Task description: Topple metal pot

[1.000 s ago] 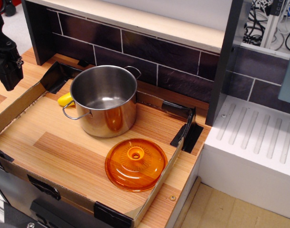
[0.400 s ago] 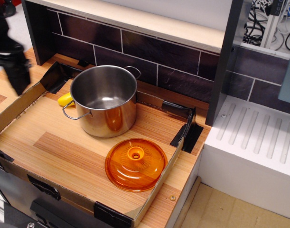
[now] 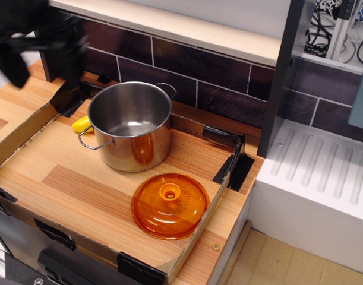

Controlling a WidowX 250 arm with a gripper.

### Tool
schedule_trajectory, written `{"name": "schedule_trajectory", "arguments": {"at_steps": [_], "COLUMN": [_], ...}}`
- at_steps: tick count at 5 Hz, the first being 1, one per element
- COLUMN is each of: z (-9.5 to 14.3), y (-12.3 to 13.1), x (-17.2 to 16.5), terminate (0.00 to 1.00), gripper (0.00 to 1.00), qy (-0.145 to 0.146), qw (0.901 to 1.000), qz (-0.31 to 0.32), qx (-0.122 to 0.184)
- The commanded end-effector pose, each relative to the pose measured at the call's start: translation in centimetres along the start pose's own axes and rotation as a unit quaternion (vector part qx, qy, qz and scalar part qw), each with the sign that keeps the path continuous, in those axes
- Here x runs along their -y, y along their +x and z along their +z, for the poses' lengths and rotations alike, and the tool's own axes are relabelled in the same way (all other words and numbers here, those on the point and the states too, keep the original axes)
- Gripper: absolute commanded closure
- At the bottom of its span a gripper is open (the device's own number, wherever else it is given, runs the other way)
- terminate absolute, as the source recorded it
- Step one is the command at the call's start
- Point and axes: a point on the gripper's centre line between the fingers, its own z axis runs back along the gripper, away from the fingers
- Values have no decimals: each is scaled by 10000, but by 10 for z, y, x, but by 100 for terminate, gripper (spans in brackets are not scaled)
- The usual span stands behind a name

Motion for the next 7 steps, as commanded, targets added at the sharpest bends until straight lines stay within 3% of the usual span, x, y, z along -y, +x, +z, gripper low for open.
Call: {"name": "schedule_trajectory", "arguments": {"at_steps": [1,3,6,7], "z": [4,-28,-61,-72], "y": [21,38,61,61], "x": [62,87,75,73], "terminate": [0,0,0,0], "gripper": [0,0,0,0], "qy": [-205,-36,410,487], "qw": [9991,9982,9975,9978], "qz": [245,433,438,394], "qx": [263,423,373,206]}}
